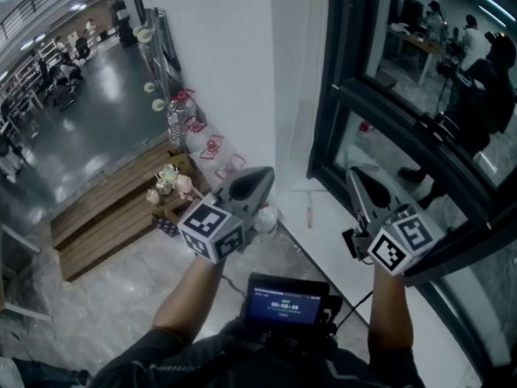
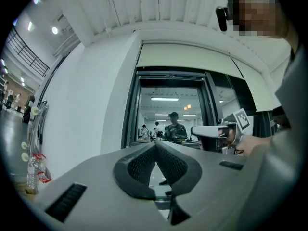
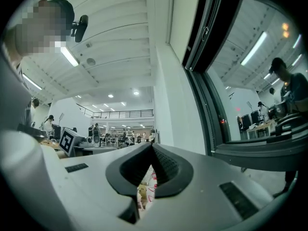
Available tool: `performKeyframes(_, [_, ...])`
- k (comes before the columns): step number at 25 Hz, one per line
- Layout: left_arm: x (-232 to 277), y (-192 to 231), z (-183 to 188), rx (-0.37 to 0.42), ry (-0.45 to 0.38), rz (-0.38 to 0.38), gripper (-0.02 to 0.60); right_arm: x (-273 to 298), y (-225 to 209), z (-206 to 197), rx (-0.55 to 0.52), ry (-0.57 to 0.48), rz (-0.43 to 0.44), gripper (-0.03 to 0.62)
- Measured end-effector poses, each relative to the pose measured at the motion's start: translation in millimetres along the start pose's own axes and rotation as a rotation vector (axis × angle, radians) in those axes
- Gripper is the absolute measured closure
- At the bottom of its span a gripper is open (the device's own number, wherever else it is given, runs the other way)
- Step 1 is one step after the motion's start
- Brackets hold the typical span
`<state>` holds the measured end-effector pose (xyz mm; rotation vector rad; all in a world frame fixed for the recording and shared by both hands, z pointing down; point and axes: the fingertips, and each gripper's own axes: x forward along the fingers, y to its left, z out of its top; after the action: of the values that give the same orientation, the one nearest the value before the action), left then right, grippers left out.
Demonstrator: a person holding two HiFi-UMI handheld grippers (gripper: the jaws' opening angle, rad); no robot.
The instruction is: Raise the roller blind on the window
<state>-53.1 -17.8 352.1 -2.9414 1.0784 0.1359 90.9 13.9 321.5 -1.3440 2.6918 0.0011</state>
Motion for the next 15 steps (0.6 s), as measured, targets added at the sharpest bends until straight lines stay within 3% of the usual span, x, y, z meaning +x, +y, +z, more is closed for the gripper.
performKeyframes(15, [22.4, -24.9, -8.1, -0.010, 0.017, -0.030, 0.584, -21.5, -21.6, 0.0, 0.018, -0.002, -0.029, 0.584])
